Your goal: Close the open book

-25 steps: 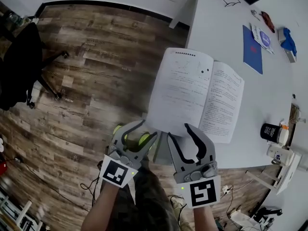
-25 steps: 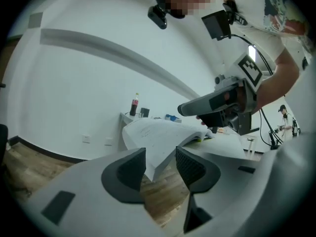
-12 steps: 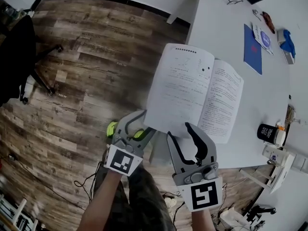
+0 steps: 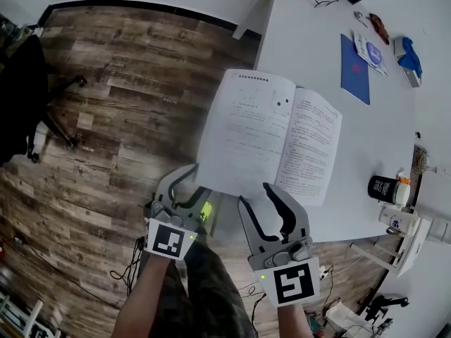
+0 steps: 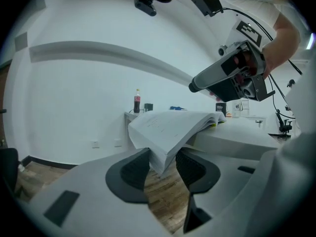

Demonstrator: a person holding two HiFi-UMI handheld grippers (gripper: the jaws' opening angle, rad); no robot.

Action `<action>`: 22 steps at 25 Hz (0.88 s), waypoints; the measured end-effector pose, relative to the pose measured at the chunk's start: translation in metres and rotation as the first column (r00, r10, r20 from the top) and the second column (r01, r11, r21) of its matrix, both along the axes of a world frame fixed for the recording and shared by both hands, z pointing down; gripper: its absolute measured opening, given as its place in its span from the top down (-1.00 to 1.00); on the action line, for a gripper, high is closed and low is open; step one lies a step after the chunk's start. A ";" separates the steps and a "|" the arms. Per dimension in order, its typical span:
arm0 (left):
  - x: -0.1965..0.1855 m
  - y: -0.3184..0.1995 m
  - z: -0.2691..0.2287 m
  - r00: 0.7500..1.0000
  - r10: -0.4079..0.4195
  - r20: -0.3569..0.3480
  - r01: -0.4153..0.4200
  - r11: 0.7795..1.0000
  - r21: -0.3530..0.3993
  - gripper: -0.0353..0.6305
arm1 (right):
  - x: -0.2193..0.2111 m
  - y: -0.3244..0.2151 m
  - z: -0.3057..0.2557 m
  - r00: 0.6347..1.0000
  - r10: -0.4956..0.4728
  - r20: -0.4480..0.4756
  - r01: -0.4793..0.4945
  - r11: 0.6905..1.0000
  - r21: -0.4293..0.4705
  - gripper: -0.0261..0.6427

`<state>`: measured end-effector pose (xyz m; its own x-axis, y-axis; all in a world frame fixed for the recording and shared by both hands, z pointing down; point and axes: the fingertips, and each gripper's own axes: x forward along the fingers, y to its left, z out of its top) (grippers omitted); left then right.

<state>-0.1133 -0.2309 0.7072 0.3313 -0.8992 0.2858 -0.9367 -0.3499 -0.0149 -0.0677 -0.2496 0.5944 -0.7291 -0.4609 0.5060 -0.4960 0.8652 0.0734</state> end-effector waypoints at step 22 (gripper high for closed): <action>0.019 -0.025 -0.137 0.973 0.101 0.206 -0.114 0.992 0.056 0.62 | 0.053 -0.017 -0.057 0.997 0.055 0.056 -0.055 0.998 -0.008 0.47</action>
